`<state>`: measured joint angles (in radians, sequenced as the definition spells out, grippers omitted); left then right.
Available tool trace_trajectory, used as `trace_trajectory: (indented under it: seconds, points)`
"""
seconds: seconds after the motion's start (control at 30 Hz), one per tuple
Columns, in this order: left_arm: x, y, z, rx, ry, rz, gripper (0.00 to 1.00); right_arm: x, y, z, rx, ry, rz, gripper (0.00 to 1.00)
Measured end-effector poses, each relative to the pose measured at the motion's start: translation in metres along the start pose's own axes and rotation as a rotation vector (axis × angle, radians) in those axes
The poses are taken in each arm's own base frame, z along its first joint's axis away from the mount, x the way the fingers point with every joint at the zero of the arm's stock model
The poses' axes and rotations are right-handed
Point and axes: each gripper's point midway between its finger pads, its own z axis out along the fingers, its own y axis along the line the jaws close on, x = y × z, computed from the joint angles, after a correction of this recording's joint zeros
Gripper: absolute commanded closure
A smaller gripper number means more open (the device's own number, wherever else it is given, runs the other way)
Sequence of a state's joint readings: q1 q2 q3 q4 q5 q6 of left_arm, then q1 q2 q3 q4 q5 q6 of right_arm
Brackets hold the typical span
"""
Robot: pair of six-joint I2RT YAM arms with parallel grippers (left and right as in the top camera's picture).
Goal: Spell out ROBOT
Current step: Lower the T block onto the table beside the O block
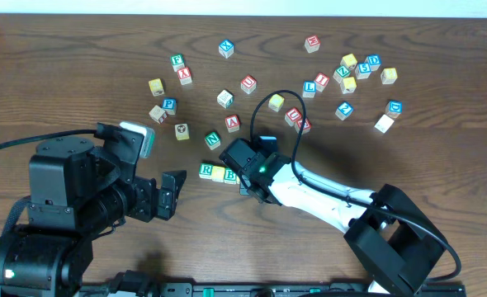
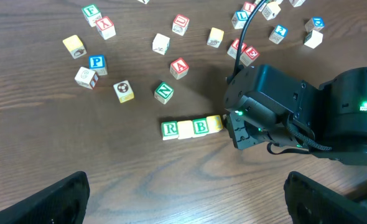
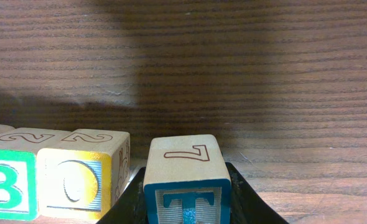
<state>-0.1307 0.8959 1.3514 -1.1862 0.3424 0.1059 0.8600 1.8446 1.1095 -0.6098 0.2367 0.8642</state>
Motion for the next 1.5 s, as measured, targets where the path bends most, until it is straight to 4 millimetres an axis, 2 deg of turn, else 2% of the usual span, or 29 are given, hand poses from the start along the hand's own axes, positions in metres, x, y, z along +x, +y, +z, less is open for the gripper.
trace_trajectory:
  seconds: [0.83,1.07,1.33,1.37,1.43,1.5]
  points:
    - [0.0000,0.0000,0.0000,0.000,0.000,0.000,0.02,-0.0012,0.0018,0.0016,-0.005,-0.005,0.019,0.82]
    - [0.0001,0.0000,0.0000,0.000,0.000,0.000,0.02,0.0007,-0.0001,0.0080,0.012,-0.001,0.015,0.85]
    - [0.0001,0.0000,0.0000,0.000,0.000,0.000,0.02,-0.0006,0.0003,0.0094,0.013,-0.008,0.016,0.83]
    - [0.0000,0.0000,0.0000,0.000,0.000,0.000,0.02,-0.0008,0.0006,0.0094,0.012,-0.009,0.017,0.82]
    - [0.0000,0.0000,0.0000,0.000,0.000,0.000,0.02,-0.0011,0.0009,0.0094,0.011,-0.010,0.017,0.73]
    - [0.0000,0.0000,0.0000,0.000,0.000,0.000,0.02,-0.0018,0.0017,0.0094,0.007,-0.013,0.021,0.71]
